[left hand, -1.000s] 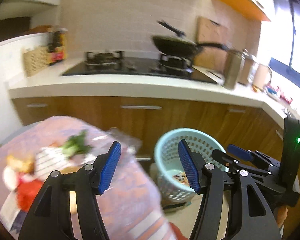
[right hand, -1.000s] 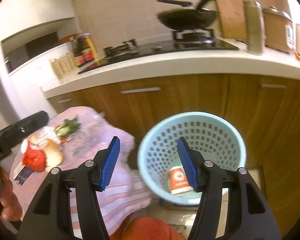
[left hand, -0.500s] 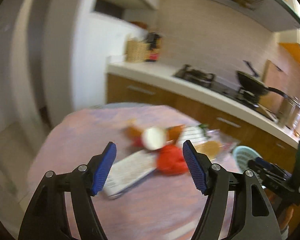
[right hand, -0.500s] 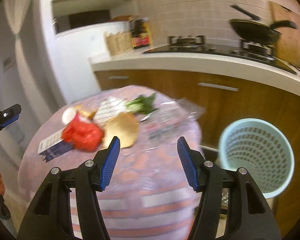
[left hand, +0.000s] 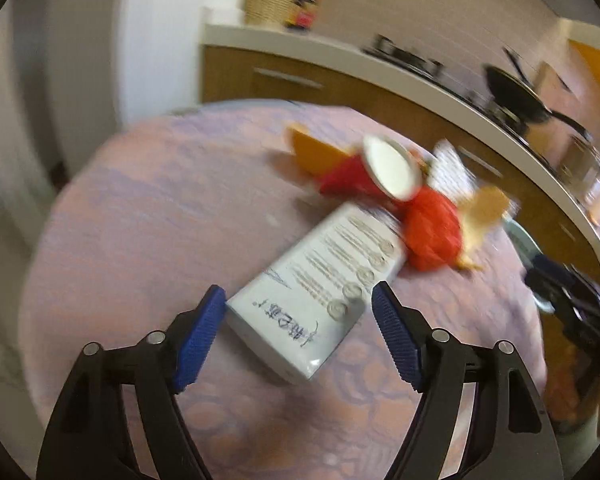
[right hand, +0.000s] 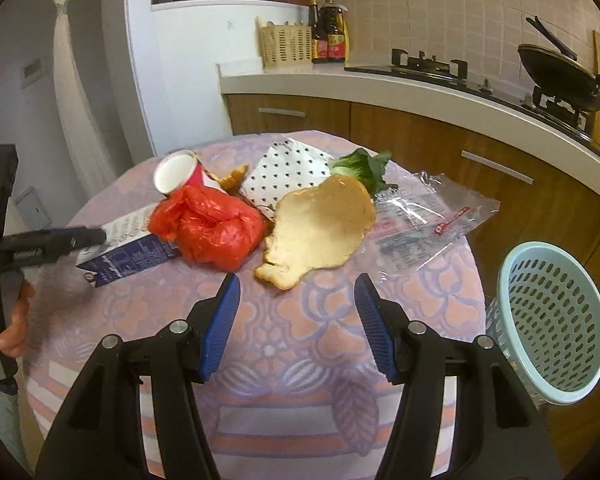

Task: Collect trash
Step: 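Grasp the white printed box with left tool while right tool grasps the red plastic bag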

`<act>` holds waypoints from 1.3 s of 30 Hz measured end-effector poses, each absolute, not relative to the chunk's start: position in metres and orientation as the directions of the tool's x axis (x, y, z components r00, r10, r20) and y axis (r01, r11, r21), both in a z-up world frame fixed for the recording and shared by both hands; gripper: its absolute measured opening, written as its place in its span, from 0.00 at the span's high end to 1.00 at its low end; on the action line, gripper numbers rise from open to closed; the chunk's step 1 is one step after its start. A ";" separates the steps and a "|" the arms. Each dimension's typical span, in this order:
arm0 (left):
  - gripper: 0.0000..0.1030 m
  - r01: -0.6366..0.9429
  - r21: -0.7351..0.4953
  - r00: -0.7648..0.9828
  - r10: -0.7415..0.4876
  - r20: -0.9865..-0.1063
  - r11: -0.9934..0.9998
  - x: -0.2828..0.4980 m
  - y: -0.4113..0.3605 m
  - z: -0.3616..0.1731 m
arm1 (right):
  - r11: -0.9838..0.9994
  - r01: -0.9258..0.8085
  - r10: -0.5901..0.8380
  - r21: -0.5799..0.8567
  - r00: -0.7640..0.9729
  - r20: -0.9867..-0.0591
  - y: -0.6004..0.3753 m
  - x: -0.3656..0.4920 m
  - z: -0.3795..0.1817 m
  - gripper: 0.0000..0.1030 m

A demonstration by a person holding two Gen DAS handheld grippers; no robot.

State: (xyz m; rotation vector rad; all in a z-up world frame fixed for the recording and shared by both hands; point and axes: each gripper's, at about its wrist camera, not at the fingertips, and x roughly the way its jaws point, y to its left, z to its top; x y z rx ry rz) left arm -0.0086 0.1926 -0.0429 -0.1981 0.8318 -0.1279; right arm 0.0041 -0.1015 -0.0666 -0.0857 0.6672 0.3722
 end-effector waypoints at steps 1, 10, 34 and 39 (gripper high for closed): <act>0.28 0.052 -0.208 0.662 -0.190 -0.725 0.977 -0.010 0.186 -0.044 | 0.932 -0.359 0.306 0.043 0.721 -0.622 -0.103 0.006 -0.068 0.46; 0.28 0.146 -0.061 0.642 -0.142 -0.754 0.987 -0.026 0.142 -0.036 | 0.936 -0.348 0.297 0.044 0.720 -0.627 -0.108 0.016 -0.072 0.46; 0.50 -0.018 -0.083 0.676 -0.049 -0.735 0.996 -0.061 0.163 -0.037 | 0.828 -0.560 0.440 0.038 0.604 -0.664 -0.008 0.063 -0.060 0.30; 0.50 -0.033 -0.117 0.696 -0.061 -0.715 0.993 -0.063 0.170 -0.034 | 0.839 -0.545 0.362 -0.008 0.569 -0.738 0.013 0.076 -0.083 0.33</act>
